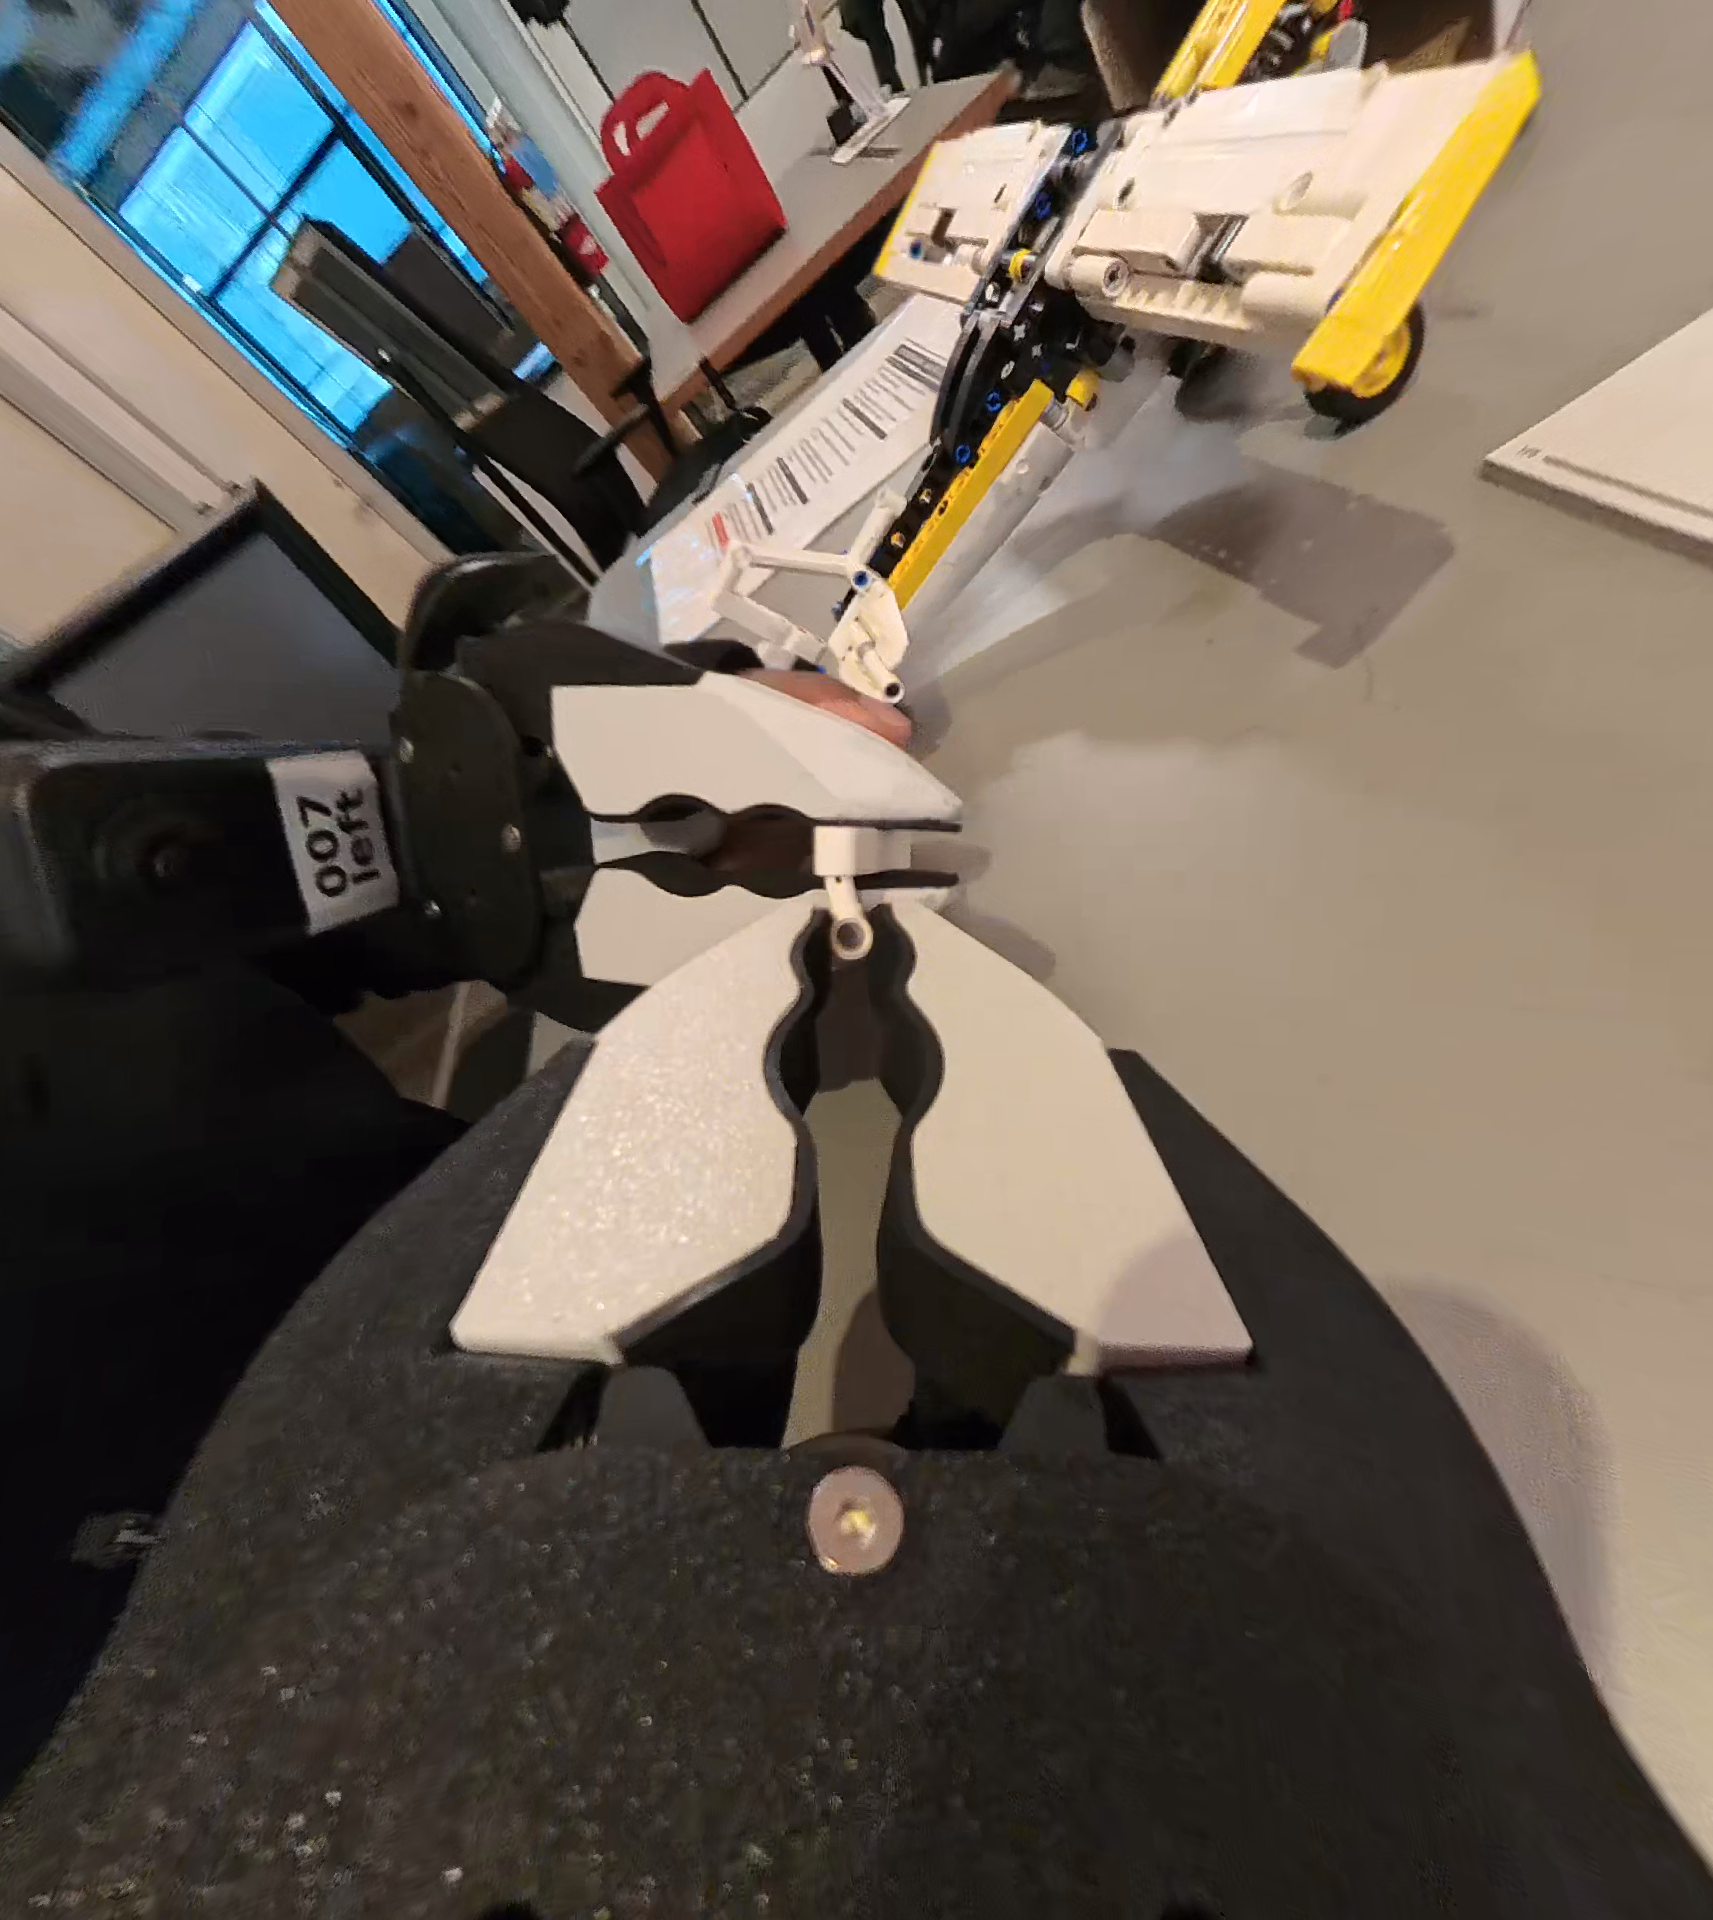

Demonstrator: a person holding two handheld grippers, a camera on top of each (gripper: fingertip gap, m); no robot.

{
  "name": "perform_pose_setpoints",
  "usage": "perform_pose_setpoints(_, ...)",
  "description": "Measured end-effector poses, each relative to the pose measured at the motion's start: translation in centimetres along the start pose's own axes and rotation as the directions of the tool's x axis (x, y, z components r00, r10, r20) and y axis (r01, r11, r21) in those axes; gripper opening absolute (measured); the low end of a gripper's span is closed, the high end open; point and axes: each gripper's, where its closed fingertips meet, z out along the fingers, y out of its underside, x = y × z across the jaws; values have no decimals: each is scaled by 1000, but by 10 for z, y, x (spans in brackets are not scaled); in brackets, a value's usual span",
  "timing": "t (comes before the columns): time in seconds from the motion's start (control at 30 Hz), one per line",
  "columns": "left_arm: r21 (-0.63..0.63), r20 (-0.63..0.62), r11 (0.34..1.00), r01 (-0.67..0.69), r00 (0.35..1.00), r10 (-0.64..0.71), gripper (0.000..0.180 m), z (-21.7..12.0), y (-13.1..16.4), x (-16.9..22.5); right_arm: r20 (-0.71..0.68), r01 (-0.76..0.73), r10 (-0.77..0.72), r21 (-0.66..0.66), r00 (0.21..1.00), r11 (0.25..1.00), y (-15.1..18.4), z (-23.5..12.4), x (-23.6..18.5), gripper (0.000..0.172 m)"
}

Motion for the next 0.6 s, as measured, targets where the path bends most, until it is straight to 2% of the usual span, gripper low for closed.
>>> perform_pose_setpoints(0.23,-13,30,999,-34,999,35,8,1,1,-1,41,-84,83,20,996,996,0,1,-1,6)
perform_pose_setpoints(0.4,-36,15,999,-31,999,31,8,2,4,2,-42,22,-22,5,999,1000,1,2,3,6)
perform_pose_setpoints(0.47,-48,5,999,-25,1000,25,9,4,6,4,-124,123,-124,-21,984,992,1,2,7,7)
perform_pose_setpoints(0.53,-54,-4,999,6,1000,-6,9,6,6,2,-169,201,-205,-37,964,979,-1,1,8,7)
perform_pose_setpoints(0.6,-70,-35,993,95,995,-98,9,9,6,3,-207,266,-268,-38,941,963,-4,0,11,7)
